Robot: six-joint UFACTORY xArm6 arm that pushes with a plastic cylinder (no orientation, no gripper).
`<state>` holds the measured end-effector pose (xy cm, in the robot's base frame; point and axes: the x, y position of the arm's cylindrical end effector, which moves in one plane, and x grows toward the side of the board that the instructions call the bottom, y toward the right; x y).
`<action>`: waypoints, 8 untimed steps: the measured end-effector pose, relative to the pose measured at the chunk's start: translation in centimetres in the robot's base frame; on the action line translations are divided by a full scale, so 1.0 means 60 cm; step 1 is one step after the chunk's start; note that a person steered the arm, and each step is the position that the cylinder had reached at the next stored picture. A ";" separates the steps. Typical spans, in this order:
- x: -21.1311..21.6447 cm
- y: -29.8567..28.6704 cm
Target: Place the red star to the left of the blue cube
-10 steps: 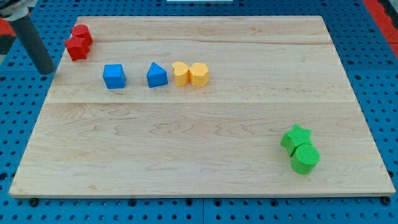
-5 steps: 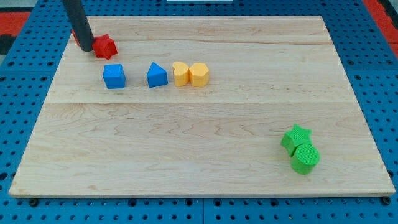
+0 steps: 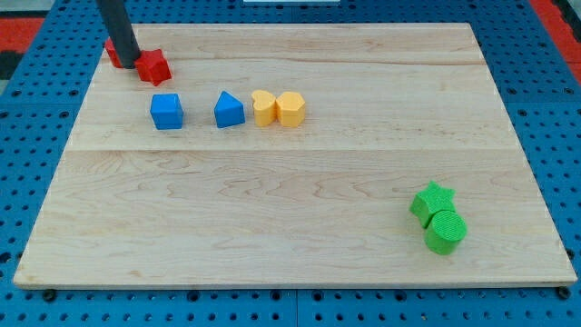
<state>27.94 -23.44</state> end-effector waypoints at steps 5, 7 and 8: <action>-0.005 0.092; 0.067 0.064; 0.031 0.040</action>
<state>29.82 -21.05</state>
